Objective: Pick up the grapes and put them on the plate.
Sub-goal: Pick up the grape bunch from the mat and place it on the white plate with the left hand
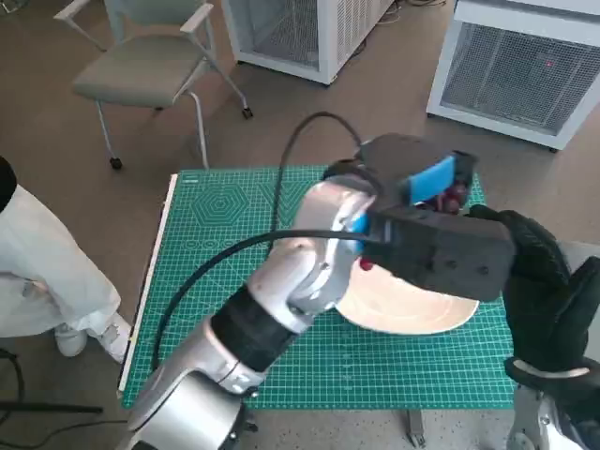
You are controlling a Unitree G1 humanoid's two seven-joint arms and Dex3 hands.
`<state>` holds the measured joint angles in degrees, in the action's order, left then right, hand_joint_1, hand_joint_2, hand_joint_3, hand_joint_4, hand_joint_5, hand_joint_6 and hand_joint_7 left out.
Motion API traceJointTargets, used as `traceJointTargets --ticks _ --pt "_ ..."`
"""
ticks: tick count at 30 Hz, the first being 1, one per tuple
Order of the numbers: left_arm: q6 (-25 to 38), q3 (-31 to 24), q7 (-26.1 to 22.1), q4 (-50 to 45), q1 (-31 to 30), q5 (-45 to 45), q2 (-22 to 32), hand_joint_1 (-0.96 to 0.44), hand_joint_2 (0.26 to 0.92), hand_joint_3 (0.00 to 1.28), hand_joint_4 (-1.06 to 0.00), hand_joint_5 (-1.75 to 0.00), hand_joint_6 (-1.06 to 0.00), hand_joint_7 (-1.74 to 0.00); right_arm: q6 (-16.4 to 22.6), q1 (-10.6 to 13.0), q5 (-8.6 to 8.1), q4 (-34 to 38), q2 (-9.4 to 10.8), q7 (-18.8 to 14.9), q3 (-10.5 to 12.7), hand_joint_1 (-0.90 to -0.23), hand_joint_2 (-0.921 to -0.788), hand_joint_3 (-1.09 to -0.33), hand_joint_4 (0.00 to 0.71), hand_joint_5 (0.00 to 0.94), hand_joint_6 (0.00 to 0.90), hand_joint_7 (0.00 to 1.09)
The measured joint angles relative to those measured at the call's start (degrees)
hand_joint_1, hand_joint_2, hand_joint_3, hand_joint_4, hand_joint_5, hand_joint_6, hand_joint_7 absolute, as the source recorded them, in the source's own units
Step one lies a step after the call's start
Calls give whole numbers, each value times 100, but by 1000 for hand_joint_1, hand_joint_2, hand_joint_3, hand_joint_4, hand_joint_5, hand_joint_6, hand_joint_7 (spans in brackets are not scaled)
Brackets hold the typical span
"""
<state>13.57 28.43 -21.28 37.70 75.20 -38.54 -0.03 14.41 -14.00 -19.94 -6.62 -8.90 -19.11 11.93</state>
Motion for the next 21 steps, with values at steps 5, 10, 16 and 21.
traceJointTargets --ticks 5,10,16,21 --pt "-98 65 38 246 20 17 -81 1 726 557 -498 -1424 -501 -1391 1 61 1 -96 0 43 13 -438 -921 -635 408 682 165 969" --pt "-133 80 36 382 26 40 -84 1 808 442 -462 -1431 -464 -1398 1 116 1 -150 -3 64 37 -434 -921 -633 411 677 171 967" --pt "-181 78 35 476 33 80 -85 1 831 409 -452 -1431 -453 -1401 0 143 1 -154 -6 95 57 -429 -921 -634 413 673 178 966" --pt "-244 73 70 627 49 107 -86 2 854 356 -464 -1428 -472 -1354 0 146 5 -157 -6 116 57 -429 -921 -634 414 670 179 965"
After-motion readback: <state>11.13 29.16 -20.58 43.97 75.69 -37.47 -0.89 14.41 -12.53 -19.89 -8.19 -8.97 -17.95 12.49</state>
